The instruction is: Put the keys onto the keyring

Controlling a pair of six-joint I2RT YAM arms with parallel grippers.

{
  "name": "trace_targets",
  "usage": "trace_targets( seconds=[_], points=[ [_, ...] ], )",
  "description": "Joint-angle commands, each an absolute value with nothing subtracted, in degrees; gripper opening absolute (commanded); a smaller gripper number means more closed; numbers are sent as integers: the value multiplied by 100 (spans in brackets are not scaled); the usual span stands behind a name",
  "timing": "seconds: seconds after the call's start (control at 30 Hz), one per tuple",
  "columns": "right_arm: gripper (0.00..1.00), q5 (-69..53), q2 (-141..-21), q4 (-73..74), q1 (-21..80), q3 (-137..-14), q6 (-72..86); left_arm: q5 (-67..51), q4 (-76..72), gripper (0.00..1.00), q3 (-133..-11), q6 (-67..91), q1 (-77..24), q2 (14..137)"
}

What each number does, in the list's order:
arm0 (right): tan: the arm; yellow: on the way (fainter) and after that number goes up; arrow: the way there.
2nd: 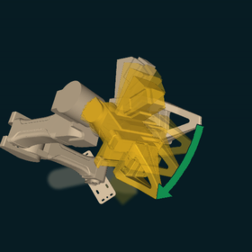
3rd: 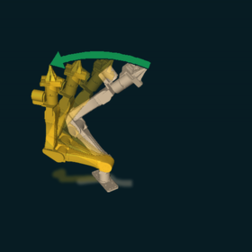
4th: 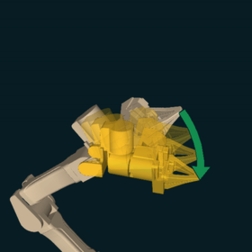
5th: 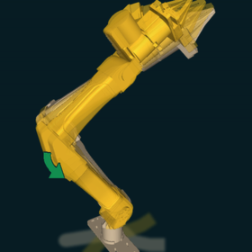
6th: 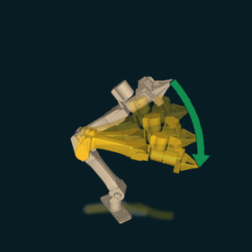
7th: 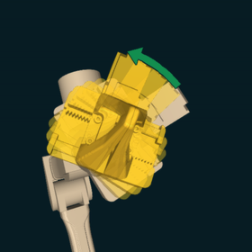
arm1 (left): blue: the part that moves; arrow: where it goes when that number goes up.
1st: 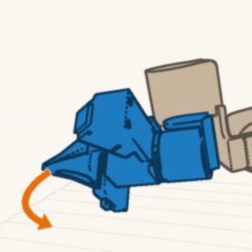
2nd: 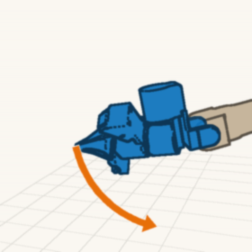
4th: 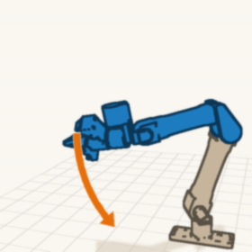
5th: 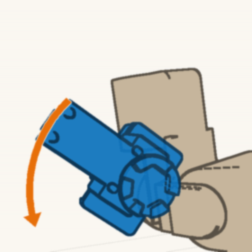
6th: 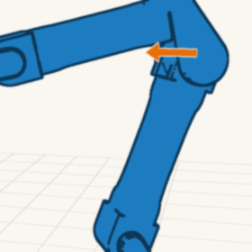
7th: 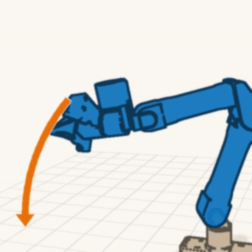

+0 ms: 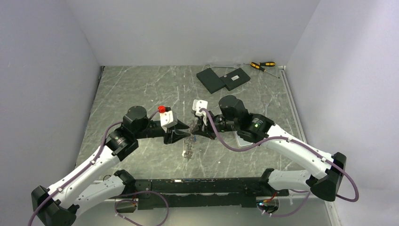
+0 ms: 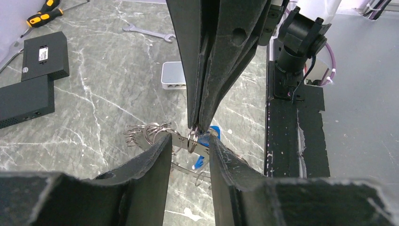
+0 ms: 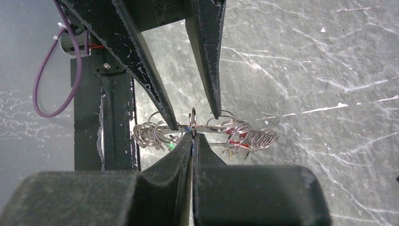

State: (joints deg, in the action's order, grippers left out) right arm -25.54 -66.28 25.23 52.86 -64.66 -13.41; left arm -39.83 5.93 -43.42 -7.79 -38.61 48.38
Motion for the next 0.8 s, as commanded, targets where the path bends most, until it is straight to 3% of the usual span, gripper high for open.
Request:
trace_targets(
  seconds=[0.0,0.17,0.4,0.63,0.77],
  points=[
    [0,-2532,-6655,2275,5364,-6802,-1437,-4168,513,39,-4579,-779,-3887,4852],
    [0,-2507,-6722,2351,5404,-6835,-1475,-4162,510,35,-4579,-773,-3898,4852],
    [0,-2603,-6631,2218,5423,-6801,-1431,-4099,525,16,-4596,-748,-3906,4891],
    [0,-2680,-6575,2135,5423,-6776,-1371,-4201,535,25,-4595,-764,-3906,4869],
    [0,-2712,-6581,2124,5423,-6781,-1356,-4262,539,21,-4597,-765,-3911,4877]
  ],
)
